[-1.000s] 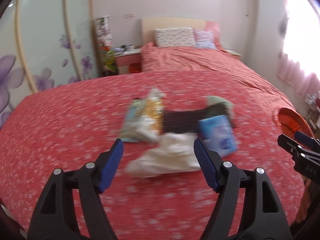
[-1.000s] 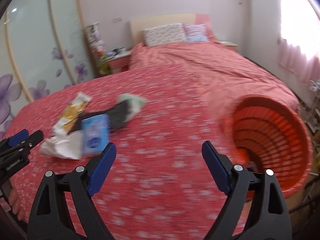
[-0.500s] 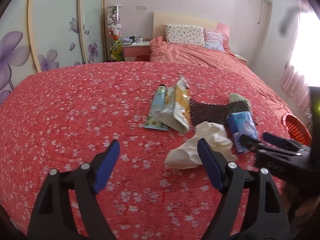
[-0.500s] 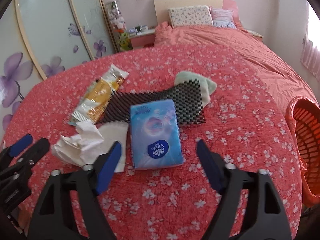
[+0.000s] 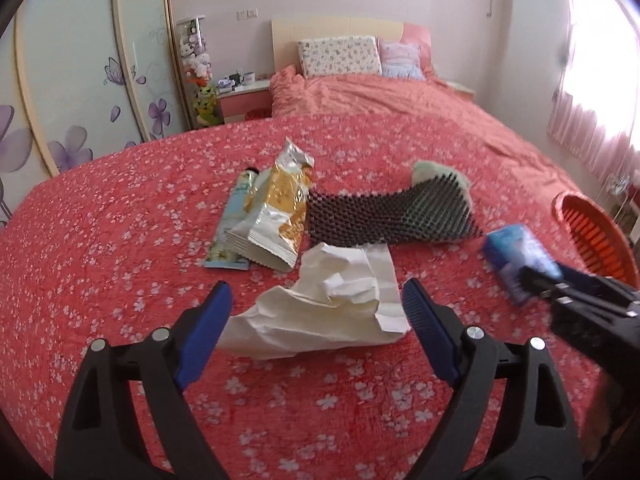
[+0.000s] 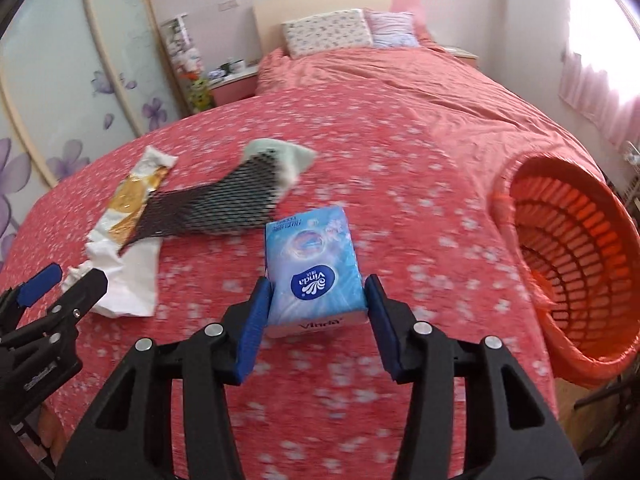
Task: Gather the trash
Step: 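Grasp the crumpled white tissue with the left tool while the right tool grasps the blue tissue pack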
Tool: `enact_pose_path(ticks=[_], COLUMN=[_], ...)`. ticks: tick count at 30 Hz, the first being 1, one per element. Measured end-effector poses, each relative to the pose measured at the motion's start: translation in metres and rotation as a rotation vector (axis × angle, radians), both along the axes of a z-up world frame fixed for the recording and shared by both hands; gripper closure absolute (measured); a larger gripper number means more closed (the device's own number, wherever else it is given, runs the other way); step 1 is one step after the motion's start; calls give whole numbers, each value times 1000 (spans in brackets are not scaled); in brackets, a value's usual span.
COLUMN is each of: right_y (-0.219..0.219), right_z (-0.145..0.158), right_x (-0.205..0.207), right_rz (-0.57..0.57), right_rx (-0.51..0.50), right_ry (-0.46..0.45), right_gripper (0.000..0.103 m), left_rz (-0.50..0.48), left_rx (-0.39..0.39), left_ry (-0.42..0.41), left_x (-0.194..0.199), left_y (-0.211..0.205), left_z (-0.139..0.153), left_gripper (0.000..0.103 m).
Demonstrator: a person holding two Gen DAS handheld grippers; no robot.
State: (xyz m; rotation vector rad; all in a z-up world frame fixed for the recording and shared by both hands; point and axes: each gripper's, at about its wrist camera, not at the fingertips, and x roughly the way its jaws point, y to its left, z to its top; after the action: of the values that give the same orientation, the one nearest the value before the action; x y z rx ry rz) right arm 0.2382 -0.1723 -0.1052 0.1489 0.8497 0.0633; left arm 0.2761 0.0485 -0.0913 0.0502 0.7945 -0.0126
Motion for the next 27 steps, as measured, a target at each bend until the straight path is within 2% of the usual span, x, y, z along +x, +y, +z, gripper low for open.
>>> enact_pose_path(ticks=[5,8,12,14,15,17,23,27], right_y=[-10,-7,-1,4,7,11,3,8], right_z=[-5,-4,-4,-5,-6,-7,-9,-10], right_x=[7,12,17,20,21,23,24,24], right_rz=[-14,-2,18,28,32,30,10,14], right_rx=[40,39,31,20,5,-40,-55,-93], right_ry=[18,24,39,48,52,49,29,29], right_gripper=[54,52,43,40,40,50,50,49], left_rz=[28,40,42,34,28,25,52,68], left_rx=[-11,-57,-66,-66,-67,-57,-27,-40], left_ry=[67,97,103,105,107,103,101,110], left_x=[11,15,18,19,19,18,13,15], left_y=[4,12,13,12,13,16,35,40], left_z=[-19,-24,-24,-25,-25,-23,-22,-24], left_gripper=[34,35,35,43,43,44,43,42])
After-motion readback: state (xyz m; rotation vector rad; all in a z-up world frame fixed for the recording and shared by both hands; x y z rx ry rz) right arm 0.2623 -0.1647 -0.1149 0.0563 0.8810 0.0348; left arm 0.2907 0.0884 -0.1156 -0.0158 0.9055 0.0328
